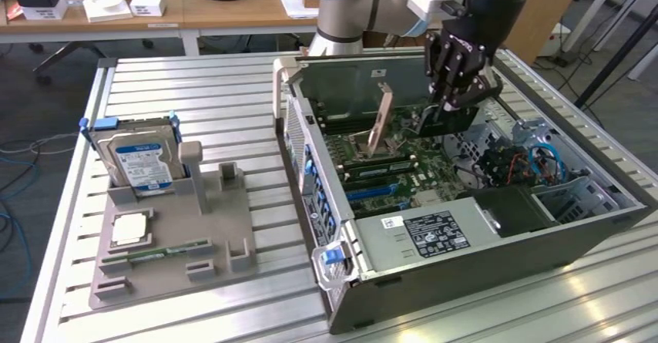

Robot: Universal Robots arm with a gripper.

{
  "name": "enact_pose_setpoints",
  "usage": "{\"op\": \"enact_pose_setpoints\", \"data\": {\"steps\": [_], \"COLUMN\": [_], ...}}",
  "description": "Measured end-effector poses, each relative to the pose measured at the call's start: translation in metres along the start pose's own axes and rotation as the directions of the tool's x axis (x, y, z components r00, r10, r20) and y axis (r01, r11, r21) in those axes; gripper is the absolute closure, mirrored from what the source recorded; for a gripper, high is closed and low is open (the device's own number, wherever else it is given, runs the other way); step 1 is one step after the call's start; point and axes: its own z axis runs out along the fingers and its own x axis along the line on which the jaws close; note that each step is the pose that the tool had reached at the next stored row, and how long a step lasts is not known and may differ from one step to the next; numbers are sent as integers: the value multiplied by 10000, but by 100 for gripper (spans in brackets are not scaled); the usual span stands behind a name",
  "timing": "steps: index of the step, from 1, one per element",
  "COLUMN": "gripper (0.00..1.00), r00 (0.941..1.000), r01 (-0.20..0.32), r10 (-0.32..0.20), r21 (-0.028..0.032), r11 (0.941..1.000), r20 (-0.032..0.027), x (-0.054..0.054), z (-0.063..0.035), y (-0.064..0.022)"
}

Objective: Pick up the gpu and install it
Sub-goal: 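Insert the gpu into the slot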

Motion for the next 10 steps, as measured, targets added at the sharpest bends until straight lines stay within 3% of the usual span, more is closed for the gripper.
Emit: {"op": "enact_pose_setpoints", "data": {"steps": [10], "gripper": [74], "r00": [10000], "r01": [0], "r10": [0], "r21": [1], "r11": [10000], "r20": [1], "x": [-1], "z": [129], "y": [3]}}
